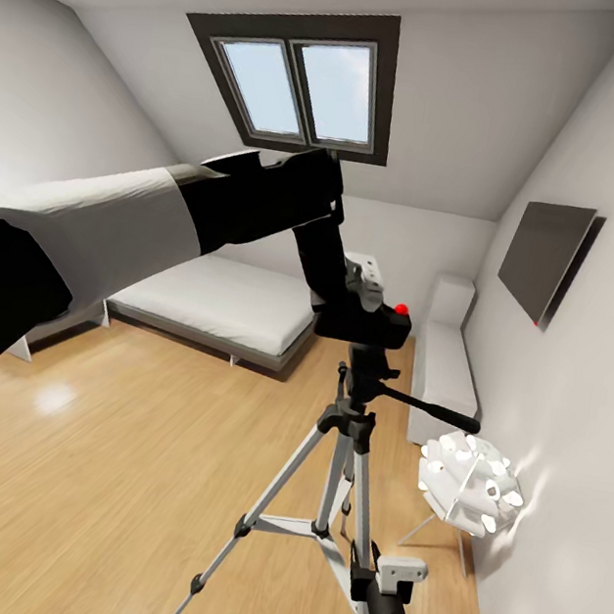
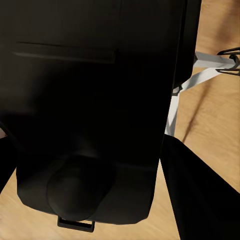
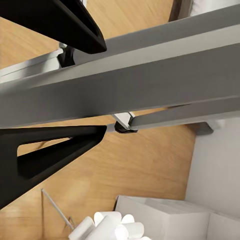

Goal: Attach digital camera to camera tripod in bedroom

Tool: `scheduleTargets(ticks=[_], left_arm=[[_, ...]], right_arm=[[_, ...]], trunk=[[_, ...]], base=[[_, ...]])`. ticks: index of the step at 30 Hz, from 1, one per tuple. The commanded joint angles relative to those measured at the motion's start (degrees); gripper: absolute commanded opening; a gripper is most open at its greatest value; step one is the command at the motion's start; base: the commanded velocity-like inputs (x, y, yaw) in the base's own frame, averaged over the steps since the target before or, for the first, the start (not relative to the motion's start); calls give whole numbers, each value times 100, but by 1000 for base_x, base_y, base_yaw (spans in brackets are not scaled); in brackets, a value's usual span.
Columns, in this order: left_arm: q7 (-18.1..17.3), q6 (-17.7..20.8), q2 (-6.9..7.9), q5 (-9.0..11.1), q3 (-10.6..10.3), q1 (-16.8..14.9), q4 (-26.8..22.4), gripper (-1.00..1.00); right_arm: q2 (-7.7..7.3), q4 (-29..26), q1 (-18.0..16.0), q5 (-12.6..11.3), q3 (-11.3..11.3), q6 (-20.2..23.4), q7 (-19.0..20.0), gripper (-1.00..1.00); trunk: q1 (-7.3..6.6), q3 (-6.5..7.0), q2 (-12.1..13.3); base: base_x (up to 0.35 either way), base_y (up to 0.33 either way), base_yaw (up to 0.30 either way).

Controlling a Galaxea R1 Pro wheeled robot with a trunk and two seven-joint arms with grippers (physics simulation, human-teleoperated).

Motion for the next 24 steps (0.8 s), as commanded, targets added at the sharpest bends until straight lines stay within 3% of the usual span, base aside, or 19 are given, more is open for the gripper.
scheduleTargets(ticks=[1,16,24], left_arm=[[-14,26,0,19,-19,-12,1,-100],[-20,21,-24,27,42,-12,-49,-100],[-23,20,-20,29,417,-12,-150,-100]], right_arm=[[-2,-3,-6,43,12,-8,-60,-100],[-2,-3,-6,43,11,-9,-60,-100],[-2,-3,-6,43,11,-9,-60,-100]], trunk=[[4,-14,-14],[4,-14,-14],[4,-14,-14]], base=[[0,0,0],[0,0,0],[0,0,0]])
